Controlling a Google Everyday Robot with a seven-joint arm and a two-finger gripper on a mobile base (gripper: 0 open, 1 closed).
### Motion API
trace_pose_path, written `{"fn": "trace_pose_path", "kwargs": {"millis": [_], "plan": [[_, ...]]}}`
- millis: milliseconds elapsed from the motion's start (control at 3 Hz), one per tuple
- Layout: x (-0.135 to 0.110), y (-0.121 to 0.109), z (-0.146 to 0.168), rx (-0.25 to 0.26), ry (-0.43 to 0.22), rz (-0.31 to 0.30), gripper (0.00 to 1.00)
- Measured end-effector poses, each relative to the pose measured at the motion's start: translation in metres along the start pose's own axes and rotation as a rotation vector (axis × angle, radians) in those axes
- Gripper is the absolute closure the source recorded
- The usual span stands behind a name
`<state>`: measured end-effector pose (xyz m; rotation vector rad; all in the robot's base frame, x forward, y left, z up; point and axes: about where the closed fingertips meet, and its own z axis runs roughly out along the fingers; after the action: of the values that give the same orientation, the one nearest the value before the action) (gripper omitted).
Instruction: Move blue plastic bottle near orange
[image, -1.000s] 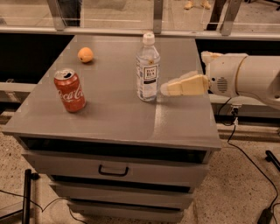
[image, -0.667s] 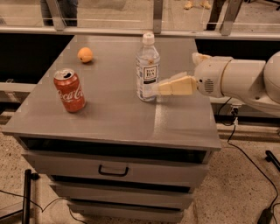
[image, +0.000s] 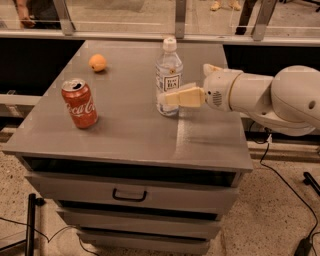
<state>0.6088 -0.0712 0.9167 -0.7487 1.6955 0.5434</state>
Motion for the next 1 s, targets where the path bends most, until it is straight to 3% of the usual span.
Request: {"fn": "trace_pose_path", "kwargs": {"millis": [667,1000], "plan": [[-0.002,0.009,0.037,-0.030,-0.058,0.028,0.00],[-0.004,0.015,0.046,-0.051,-0.082,0.023,0.17]]}}
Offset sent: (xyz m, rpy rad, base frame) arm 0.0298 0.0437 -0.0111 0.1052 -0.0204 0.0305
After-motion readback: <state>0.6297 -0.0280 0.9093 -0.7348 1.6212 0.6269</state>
